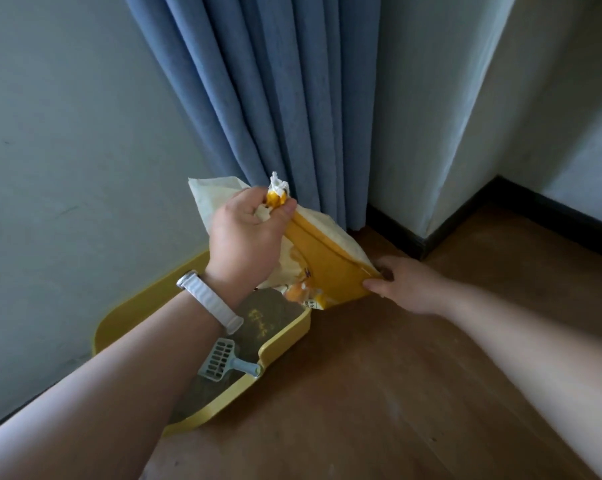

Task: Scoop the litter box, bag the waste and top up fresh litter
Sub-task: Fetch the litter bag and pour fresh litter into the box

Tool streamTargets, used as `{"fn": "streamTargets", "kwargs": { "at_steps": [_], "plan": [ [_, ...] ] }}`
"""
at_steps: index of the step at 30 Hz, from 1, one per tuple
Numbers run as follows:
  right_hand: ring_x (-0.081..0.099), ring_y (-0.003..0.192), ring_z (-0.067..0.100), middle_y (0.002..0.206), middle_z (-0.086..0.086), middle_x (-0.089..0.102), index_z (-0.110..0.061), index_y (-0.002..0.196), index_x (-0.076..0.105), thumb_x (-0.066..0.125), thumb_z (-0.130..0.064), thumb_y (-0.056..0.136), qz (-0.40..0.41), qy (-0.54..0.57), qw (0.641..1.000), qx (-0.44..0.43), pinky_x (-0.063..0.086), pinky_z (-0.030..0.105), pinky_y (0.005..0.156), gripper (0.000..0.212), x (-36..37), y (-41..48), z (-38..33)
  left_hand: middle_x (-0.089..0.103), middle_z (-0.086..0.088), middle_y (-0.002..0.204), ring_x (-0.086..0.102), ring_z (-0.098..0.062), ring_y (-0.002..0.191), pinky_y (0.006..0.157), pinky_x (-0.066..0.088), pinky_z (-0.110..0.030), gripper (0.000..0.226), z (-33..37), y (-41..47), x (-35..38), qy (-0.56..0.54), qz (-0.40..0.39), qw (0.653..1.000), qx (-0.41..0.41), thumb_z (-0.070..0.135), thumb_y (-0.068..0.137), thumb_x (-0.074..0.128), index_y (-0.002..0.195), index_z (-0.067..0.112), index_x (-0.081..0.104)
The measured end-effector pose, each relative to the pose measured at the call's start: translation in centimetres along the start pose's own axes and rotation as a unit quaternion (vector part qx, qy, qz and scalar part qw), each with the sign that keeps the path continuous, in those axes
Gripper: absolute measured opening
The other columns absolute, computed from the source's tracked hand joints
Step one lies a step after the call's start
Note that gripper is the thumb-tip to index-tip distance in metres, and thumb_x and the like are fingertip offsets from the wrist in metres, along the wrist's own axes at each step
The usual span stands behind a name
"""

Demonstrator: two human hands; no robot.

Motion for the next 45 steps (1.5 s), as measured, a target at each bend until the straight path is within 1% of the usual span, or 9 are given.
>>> {"fn": "streamTargets", "kwargs": {
  "at_steps": [10,13,17,21,27,31,37,42,45],
  "plan": [
    [0.051,0.122,0.017,0.139,-0.001,0.051,-0.021,0.142,0.043,0.06,-0.051,0.09,-0.068,-0.026,0.997,-0.02,0.042,0.027,0.1,0.062,2.7,0.8,-2.7,0.051,0.003,0.066,0.049,-0.015,0.059,0.056,0.044,-0.035,0.029,-5.9,1.2,-1.3,-0.033,0.011,0.994,-0.102,0.041,0.093,0.06,0.082,0.014,0.06],
    [0.062,0.096,0.017,0.107,0.001,0.067,-0.016,0.108,0.066,0.061,-0.041,0.093,-0.006,-0.015,0.999,-0.052,0.052,0.032,0.085,0.03,1.2,0.9,-3.1,0.055,-0.001,0.076,0.052,-0.016,0.064,0.057,0.043,-0.031,0.03,-7.0,1.2,-1.3,0.01,0.006,0.994,-0.111,0.04,0.098,0.051,0.081,0.015,0.053],
    [0.057,0.065,0.015,0.069,0.0,0.059,-0.014,0.072,0.056,0.059,-0.036,0.094,0.052,-0.006,0.995,-0.081,0.042,0.028,0.057,0.032,-1.3,0.6,-4.0,0.051,-0.001,0.093,0.047,-0.01,0.071,0.06,0.034,-0.029,0.032,-8.2,1.4,-1.7,0.093,-0.002,0.988,-0.121,0.04,0.102,0.04,0.079,0.018,0.045],
    [0.051,0.059,0.017,0.063,0.001,0.05,-0.012,0.071,0.052,0.057,-0.031,0.096,0.093,0.013,0.991,-0.091,0.039,0.031,0.056,0.032,-3.1,0.3,-5.0,0.046,0.003,0.084,0.043,-0.01,0.069,0.064,0.031,-0.033,0.036,-8.3,1.7,-2.2,0.172,-0.011,0.98,-0.097,0.043,0.103,0.033,0.08,0.016,0.042],
    [0.066,0.066,0.024,0.072,0.004,0.059,-0.012,0.082,0.058,0.054,-0.032,0.097,0.128,0.04,0.988,-0.077,0.06,0.043,0.064,0.026,-4.3,0.0,-5.4,0.05,-0.001,0.088,0.049,-0.02,0.071,0.06,0.035,-0.034,0.038,-8.7,2.2,-2.2,0.241,-0.036,0.968,-0.052,0.045,0.103,0.028,0.087,0.015,0.043],
    [0.066,0.058,0.02,0.072,0.003,0.061,-0.014,0.08,0.056,0.054,-0.031,0.098,0.15,0.029,0.986,-0.066,0.053,0.034,0.058,0.025,-5.2,-0.3,-5.5,0.055,-0.004,0.086,0.052,-0.02,0.068,0.058,0.041,-0.036,0.039,-9.3,1.5,-1.5,0.259,-0.068,0.963,-0.033,0.049,0.102,0.026,0.091,0.016,0.043],
    [0.067,0.058,0.017,0.074,0.003,0.062,-0.013,0.079,0.054,0.052,-0.032,0.098,0.168,0.042,0.984,-0.041,0.04,0.025,0.05,0.027,-5.7,-0.1,-4.7,0.053,-0.001,0.103,0.055,-0.018,0.086,0.071,0.052,-0.037,0.078,-10.2,-0.2,0.6,0.234,-0.242,0.942,-0.001,0.079,0.071,0.048,0.116,0.016,0.04],
    [0.065,0.054,0.016,0.069,0.003,0.061,-0.013,0.078,0.054,0.053,-0.031,0.097,0.208,0.063,0.976,-0.026,0.036,0.025,0.05,0.026,-6.7,-0.2,-4.3,0.05,0.0,0.117,0.055,-0.019,0.1,0.085,0.054,-0.042,0.099,-10.8,-0.1,2.1,0.206,-0.316,0.926,-0.022,0.076,0.054,0.073,0.125,0.019,0.033],
    [0.066,0.054,0.017,0.069,0.003,0.061,-0.014,0.077,0.053,0.054,-0.032,0.096,0.223,0.076,0.972,-0.023,0.039,0.026,0.052,0.026,-7.3,0.0,-4.3,0.049,0.003,0.118,0.055,-0.017,0.099,0.084,0.055,-0.04,0.085,-10.6,0.0,2.8,0.213,-0.319,0.923,-0.028,0.057,0.064,0.082,0.125,0.022,0.035]
  ]
}}
Point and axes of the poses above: each hand's wrist, its own y-axis towards the middle knuckle, its own x-axis out of the palm, z = x × y, the point moved 7 cm from there along y, towards the middle knuckle
